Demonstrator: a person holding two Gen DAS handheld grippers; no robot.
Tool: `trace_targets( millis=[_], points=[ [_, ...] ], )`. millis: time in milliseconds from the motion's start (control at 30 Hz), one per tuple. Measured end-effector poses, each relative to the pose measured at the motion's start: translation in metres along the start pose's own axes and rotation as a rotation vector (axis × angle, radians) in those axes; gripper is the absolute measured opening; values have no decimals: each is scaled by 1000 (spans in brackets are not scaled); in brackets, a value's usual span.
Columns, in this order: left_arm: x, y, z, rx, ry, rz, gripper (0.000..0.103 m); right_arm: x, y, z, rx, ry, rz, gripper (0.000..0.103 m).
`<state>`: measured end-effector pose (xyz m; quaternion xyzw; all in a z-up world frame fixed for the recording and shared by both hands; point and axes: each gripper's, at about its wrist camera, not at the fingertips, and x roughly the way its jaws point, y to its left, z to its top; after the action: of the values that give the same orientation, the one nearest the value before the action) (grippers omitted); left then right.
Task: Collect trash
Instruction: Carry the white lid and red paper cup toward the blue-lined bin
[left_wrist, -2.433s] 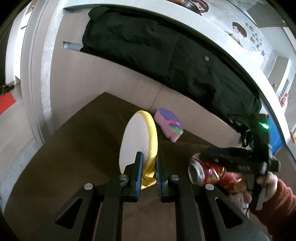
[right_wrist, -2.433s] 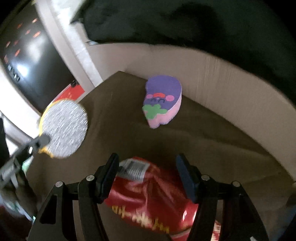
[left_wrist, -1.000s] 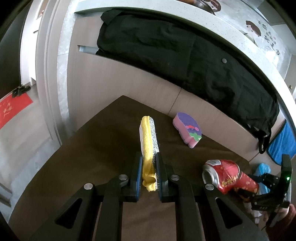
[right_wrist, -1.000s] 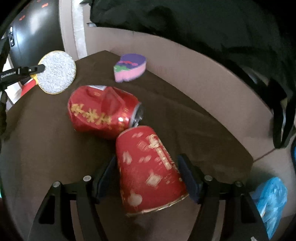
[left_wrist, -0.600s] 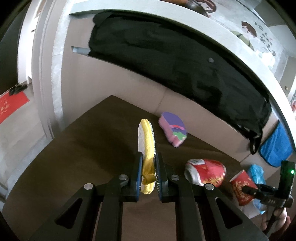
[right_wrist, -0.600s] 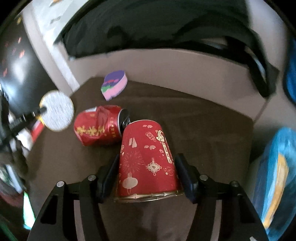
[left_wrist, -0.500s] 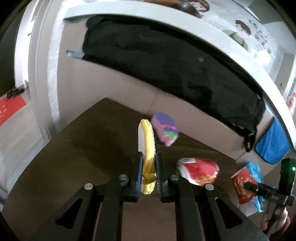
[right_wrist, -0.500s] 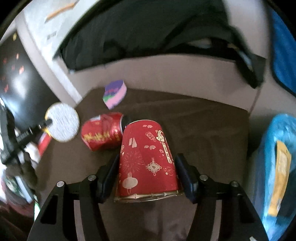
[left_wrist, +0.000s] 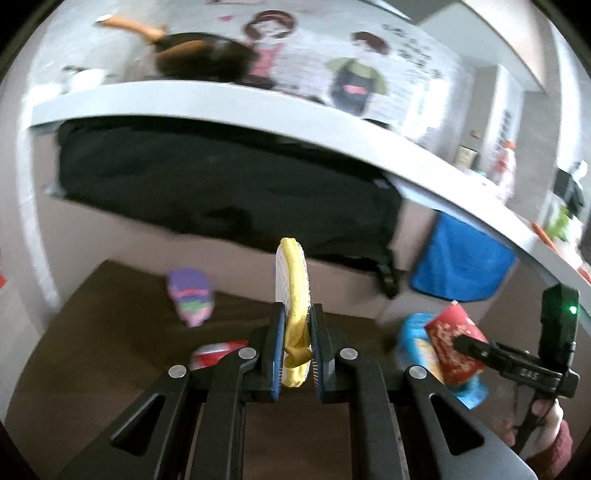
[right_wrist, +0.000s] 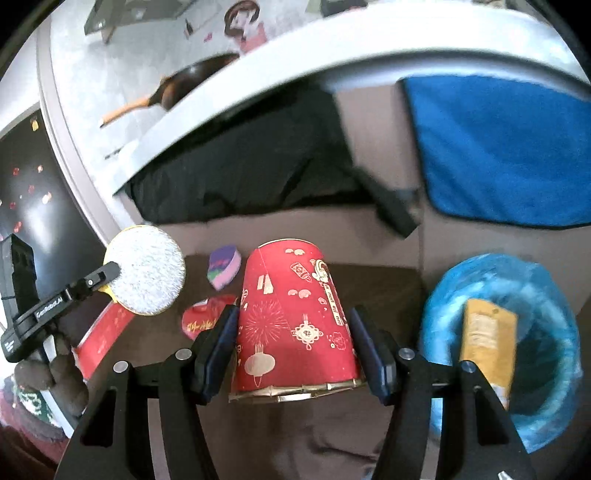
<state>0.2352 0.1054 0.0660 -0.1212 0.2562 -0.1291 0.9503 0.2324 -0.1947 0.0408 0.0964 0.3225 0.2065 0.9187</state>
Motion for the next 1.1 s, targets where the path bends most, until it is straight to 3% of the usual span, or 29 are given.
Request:
trace_targets(
  millis=[200,333,533,767,1100],
  points=[
    [17,-72,2,72,14,-99,13,-41,-28,9,-15,-79,-73,58],
    [39,-121,-4,137,50,-159,13,-71,-53,14,-32,-141,-165,58],
    [71,-180,-16,214,78,-226,13,-95,-86,13,-28,-170,-278,58],
    [110,-217,-33,225,135,-261,13,-104,-116,1,-25,-174,-390,58],
    [140,-228,-55,226,207,-264,13,-88,-148,-12,8,-142,-420,58]
  ],
)
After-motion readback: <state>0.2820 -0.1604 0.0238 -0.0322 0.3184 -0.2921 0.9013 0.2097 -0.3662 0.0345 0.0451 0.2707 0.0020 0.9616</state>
